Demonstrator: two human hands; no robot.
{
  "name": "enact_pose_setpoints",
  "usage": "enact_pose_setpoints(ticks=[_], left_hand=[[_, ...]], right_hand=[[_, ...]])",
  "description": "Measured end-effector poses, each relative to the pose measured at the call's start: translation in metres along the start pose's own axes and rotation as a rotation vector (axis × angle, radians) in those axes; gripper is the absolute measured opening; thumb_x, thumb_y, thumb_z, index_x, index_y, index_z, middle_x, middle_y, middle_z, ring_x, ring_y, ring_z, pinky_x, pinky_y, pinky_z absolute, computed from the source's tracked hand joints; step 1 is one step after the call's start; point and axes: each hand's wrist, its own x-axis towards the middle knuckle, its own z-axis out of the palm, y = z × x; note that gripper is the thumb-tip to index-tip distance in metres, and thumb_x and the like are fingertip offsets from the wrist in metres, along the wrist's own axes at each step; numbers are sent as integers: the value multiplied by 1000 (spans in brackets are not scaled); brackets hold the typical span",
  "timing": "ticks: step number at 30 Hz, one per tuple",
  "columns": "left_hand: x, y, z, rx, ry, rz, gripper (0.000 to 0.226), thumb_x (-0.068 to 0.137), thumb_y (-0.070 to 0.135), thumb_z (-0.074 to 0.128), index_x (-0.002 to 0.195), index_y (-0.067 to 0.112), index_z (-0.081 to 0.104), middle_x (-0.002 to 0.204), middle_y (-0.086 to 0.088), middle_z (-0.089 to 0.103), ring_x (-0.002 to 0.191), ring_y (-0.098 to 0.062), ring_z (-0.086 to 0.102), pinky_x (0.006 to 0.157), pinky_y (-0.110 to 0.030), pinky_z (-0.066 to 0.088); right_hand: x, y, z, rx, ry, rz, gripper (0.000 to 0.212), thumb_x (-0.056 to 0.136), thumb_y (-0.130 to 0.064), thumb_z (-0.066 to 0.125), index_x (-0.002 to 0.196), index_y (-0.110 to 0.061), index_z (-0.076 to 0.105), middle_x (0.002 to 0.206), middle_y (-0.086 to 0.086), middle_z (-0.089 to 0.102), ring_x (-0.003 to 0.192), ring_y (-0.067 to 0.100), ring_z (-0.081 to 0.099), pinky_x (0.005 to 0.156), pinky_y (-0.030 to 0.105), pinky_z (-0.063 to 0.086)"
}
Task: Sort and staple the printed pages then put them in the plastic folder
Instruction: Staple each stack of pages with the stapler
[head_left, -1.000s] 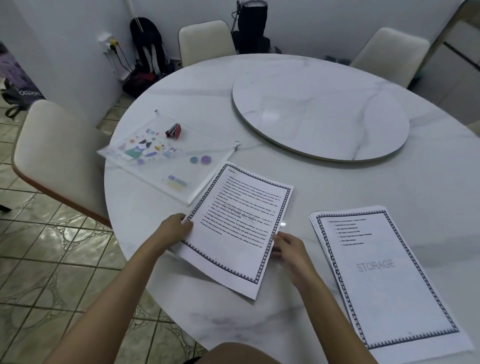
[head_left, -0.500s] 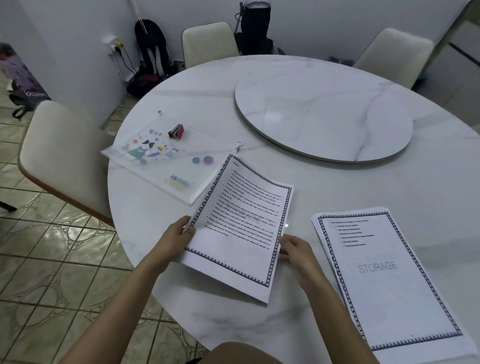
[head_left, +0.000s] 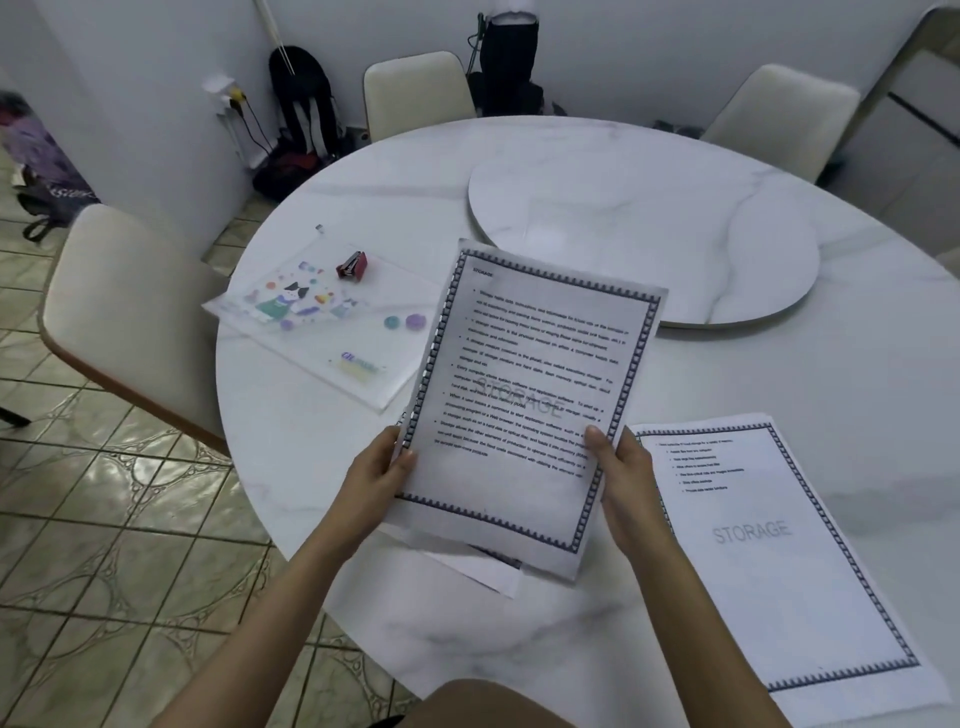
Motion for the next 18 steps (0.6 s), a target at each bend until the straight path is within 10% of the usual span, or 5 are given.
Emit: enact_pose_setpoints(ticks=[10, 18], left_hand=[[23, 45, 8, 97, 153, 256, 11, 95, 17, 48, 103, 10, 52, 100, 4, 63, 96, -21, 61, 85, -35, 52], [30, 80, 10, 176, 223, 365, 9, 96, 14, 45, 103, 13, 50, 88, 13, 59, 79, -3, 57, 71, -15, 47]], right_hand=[[-4, -21, 4, -4, 115, -235, 13, 94, -16, 50, 92, -24, 60, 95, -8, 66, 84, -3, 64, 77, 16, 53], [-10, -21, 8, -21, 116, -148, 10, 94, -24, 51, 98, -25, 60, 103, -4, 68, 101, 13, 65, 90, 32, 52]])
